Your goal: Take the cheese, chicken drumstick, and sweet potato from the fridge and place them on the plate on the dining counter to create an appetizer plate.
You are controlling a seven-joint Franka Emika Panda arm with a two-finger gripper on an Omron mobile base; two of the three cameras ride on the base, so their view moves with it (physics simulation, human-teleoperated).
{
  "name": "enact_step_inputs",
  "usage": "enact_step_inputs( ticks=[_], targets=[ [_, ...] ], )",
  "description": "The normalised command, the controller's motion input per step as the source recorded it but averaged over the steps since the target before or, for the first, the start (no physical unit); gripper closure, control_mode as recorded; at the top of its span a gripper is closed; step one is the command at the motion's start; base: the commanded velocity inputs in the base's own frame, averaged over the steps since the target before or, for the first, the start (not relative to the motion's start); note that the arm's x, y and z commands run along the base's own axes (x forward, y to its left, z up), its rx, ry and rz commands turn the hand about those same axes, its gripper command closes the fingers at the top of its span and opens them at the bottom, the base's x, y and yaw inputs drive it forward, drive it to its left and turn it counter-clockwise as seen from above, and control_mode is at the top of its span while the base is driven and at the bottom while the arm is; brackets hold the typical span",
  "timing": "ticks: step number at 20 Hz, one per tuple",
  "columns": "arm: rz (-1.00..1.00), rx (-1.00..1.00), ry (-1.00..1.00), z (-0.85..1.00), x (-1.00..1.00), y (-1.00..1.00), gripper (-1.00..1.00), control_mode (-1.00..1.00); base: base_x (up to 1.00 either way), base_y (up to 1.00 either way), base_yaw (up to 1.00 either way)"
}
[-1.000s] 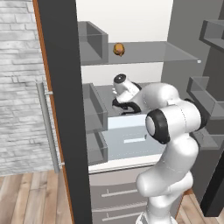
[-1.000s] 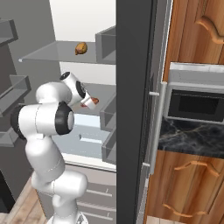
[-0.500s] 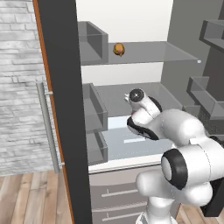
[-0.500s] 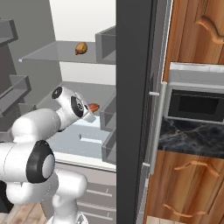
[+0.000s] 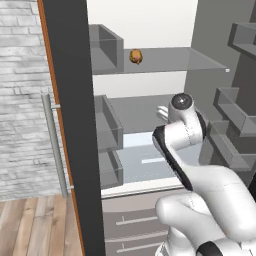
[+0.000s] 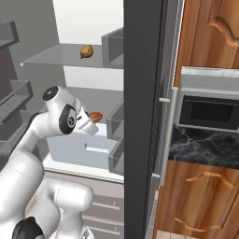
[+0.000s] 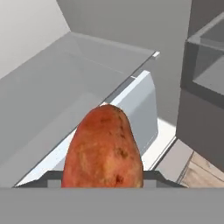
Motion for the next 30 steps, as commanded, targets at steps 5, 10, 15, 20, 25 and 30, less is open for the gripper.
enact_step_inputs(
  ticks=[5, 10, 15, 20, 25, 30],
  targets=[
    [0.15, 0.0, 0.28, 0.57, -1.0, 0.02, 1.0, -1.0, 0.0, 0.0, 0.0],
    [0.18, 0.0, 0.09, 0.65, -1.0, 0.02, 1.0, -1.0, 0.0, 0.0, 0.0],
    [0.26, 0.0, 0.01, 0.46, -1.0, 0.17, 1.0, -1.0, 0.0, 0.0, 0.0],
    [0.07, -0.01, 0.0, 0.02, -0.2, 0.08, 1.0, 1.0, -0.8, 0.41, 0.3],
    [0.0, 0.0, 0.0, 0.0, 0.0, 0.0, 1.0, 1.0, -1.0, 0.48, 0.36],
    [0.0, 0.0, 0.0, 0.0, 0.0, 0.0, 1.0, 1.0, -1.0, 0.09, 0.24]
  ],
)
